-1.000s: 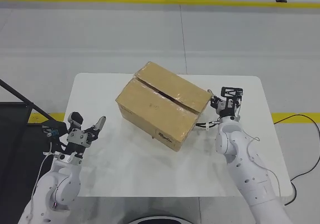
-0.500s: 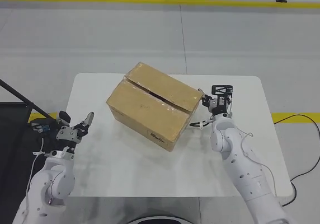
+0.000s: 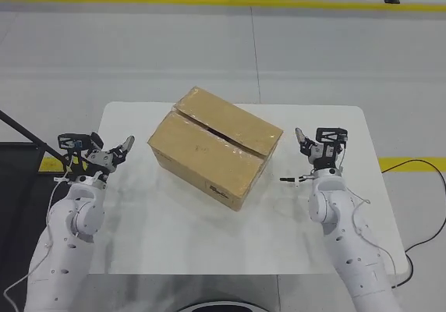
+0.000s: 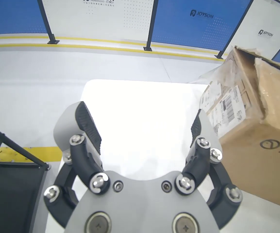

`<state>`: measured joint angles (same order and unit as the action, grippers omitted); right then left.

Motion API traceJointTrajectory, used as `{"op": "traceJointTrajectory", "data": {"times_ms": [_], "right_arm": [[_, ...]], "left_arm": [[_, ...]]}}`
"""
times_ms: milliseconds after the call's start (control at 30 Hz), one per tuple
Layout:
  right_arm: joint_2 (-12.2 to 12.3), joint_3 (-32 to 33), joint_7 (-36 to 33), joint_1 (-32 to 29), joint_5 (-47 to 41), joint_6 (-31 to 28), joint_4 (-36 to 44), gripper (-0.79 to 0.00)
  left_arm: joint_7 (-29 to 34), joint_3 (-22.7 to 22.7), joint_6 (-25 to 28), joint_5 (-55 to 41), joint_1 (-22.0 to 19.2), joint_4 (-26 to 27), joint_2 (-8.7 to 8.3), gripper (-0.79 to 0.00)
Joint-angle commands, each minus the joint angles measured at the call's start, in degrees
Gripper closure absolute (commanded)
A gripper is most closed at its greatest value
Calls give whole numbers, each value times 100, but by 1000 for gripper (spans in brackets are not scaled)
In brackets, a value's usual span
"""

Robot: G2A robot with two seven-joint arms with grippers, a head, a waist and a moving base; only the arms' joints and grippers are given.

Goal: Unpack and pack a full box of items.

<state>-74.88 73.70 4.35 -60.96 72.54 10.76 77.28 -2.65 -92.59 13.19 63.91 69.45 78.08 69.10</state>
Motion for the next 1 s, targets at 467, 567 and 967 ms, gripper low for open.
{"op": "traceJointTrajectory", "data": {"times_ms": [467,567,967], "right_arm": [[182,1190,-120,-1750,-191,-305,1851,-785],[176,1199,-128,-1751,-201,-321,1835,-785],[148,1114,-149,-1621,-131,-428,1806,-785]], "left_arm": [[-655,1002,1056,650,-1349,-1755,77,-785],[-647,1027,1245,649,-1306,-1709,64,-785],[-549,993,1600,625,-792,-975,-9,-785]]}}
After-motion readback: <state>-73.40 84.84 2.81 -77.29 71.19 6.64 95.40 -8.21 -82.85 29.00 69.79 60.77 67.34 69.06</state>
